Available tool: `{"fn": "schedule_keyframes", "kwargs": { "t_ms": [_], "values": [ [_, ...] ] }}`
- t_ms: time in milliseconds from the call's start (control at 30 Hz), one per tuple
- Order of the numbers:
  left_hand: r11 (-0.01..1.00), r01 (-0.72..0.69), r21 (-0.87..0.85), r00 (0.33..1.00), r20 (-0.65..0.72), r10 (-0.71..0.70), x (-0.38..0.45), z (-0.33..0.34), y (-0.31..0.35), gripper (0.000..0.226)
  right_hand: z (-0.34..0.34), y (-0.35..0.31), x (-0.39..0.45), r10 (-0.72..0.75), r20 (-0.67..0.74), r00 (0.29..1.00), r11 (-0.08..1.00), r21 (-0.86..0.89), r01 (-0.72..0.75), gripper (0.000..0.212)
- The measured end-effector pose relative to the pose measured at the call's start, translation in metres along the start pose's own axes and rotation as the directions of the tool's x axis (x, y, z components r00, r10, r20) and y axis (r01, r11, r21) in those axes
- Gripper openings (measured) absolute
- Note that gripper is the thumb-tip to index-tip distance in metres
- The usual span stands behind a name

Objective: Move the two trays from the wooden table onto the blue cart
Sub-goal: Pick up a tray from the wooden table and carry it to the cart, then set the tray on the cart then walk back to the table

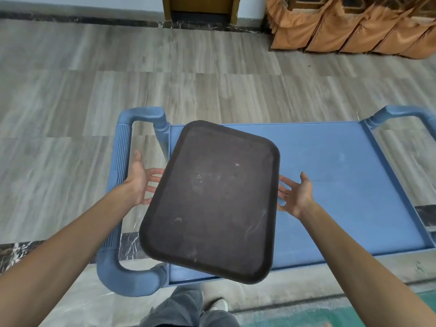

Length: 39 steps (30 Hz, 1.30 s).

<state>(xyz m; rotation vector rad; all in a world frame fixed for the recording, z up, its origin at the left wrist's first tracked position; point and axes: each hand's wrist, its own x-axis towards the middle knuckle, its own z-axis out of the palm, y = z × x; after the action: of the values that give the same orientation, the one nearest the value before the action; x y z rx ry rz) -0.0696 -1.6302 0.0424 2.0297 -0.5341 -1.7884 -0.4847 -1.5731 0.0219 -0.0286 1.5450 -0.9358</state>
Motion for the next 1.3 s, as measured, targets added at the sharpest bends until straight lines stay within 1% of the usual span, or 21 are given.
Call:
{"fn": "schedule_keyframes", "kwargs": {
  "t_ms": [133,267,367,500,600,667,700,733,767,800,833,867,900,933,967,1000,1100,1200,1300],
  "values": [
    [1.0,-0.003,0.02,1.0,-0.007,0.003,0.003,0.001,0.0,0.103,0.001,0.0,-0.001,-0.003,-0.002,1.0,1.0,-0.017,0.003,0.074],
    [0.999,-0.014,0.039,1.0,-0.001,0.014,0.001,0.001,0.002,0.096,0.004,-0.001,-0.003,-0.008,-0.002,1.0,1.0,-0.029,0.008,0.07],
    [0.998,-0.03,0.058,0.999,0.015,0.029,-0.003,0.001,0.0,0.09,0.005,0.001,-0.006,-0.014,-0.01,1.0,0.999,-0.034,0.013,0.064],
    [0.992,-0.091,0.089,0.996,0.021,0.089,-0.01,-0.001,-0.004,0.079,0.004,0.007,-0.01,-0.047,-0.029,0.998,0.996,-0.075,0.045,0.055],
    [0.957,-0.183,0.223,0.983,0.039,0.179,-0.019,0.001,-0.012,0.07,0.001,0.015,-0.012,-0.091,-0.032,0.995,0.983,-0.161,0.085,0.051],
    [0.892,-0.288,0.348,0.957,0.072,0.281,-0.03,0.004,-0.022,0.071,-0.002,0.023,-0.017,-0.168,-0.04,0.985,0.946,-0.286,0.15,0.051],
    [0.837,-0.345,0.425,0.937,0.098,0.337,-0.037,0.006,-0.027,0.076,-0.003,0.028,-0.019,-0.236,-0.043,0.971,0.906,-0.372,0.204,0.053],
    [0.764,-0.391,0.513,0.915,0.123,0.385,-0.044,0.008,-0.032,0.081,-0.004,0.032,-0.023,-0.321,-0.034,0.947,0.84,-0.473,0.267,0.056],
    [0.658,-0.423,0.623,0.888,0.142,0.436,-0.051,0.011,-0.038,0.083,-0.006,0.037,-0.027,-0.414,0.0,0.91,0.738,-0.585,0.336,0.059],
    [0.499,-0.438,0.748,0.85,0.163,0.501,-0.057,0.014,-0.045,0.083,-0.007,0.042,-0.033,-0.5,0.063,0.864,0.593,-0.703,0.394,0.063],
    [0.301,-0.431,0.85,0.793,0.198,0.576,-0.064,0.018,-0.052,0.082,-0.009,0.047,-0.04,-0.566,0.14,0.813,0.403,-0.813,0.421,0.068],
    [0.114,-0.412,0.904,0.727,0.25,0.64,-0.07,0.023,-0.058,0.083,-0.009,0.051,-0.046,-0.611,0.221,0.76,0.202,-0.885,0.419,0.074],
    [-0.027,-0.387,0.922,0.669,0.301,0.68,-0.08,0.028,-0.067,0.084,-0.011,0.056,-0.056,-0.634,0.299,0.713,0.031,-0.912,0.41,0.078],
    [-0.108,-0.365,0.925,0.631,0.331,0.701,-0.087,0.031,-0.073,0.085,-0.01,0.06,-0.063,-0.64,0.359,0.68,-0.083,-0.911,0.404,0.082],
    [-0.139,-0.356,0.924,0.612,0.343,0.713,-0.093,0.034,-0.079,0.085,-0.009,0.064,-0.07,-0.637,0.394,0.662,-0.146,-0.906,0.399,0.084],
    [-0.149,-0.354,0.923,0.596,0.345,0.725,-0.101,0.036,-0.087,0.086,-0.011,0.07,-0.079,-0.638,0.411,0.651,-0.178,-0.902,0.394,0.086],
    [-0.161,-0.331,0.93,0.545,0.327,0.772,-0.119,0.034,-0.101,0.087,-0.013,0.083,-0.102,-0.661,0.43,0.615,-0.233,-0.896,0.377,0.087],
    [-0.141,-0.3,0.943,0.524,0.286,0.802,-0.136,0.02,-0.121,0.085,-0.01,0.095,-0.12,-0.649,0.475,0.595,-0.287,-0.876,0.386,0.087],
    [-0.088,-0.291,0.953,0.499,0.23,0.836,-0.148,-0.006,-0.138,0.084,0.01,0.107,-0.138,-0.623,0.546,0.561,-0.344,-0.834,0.431,0.087]
  ]
}}
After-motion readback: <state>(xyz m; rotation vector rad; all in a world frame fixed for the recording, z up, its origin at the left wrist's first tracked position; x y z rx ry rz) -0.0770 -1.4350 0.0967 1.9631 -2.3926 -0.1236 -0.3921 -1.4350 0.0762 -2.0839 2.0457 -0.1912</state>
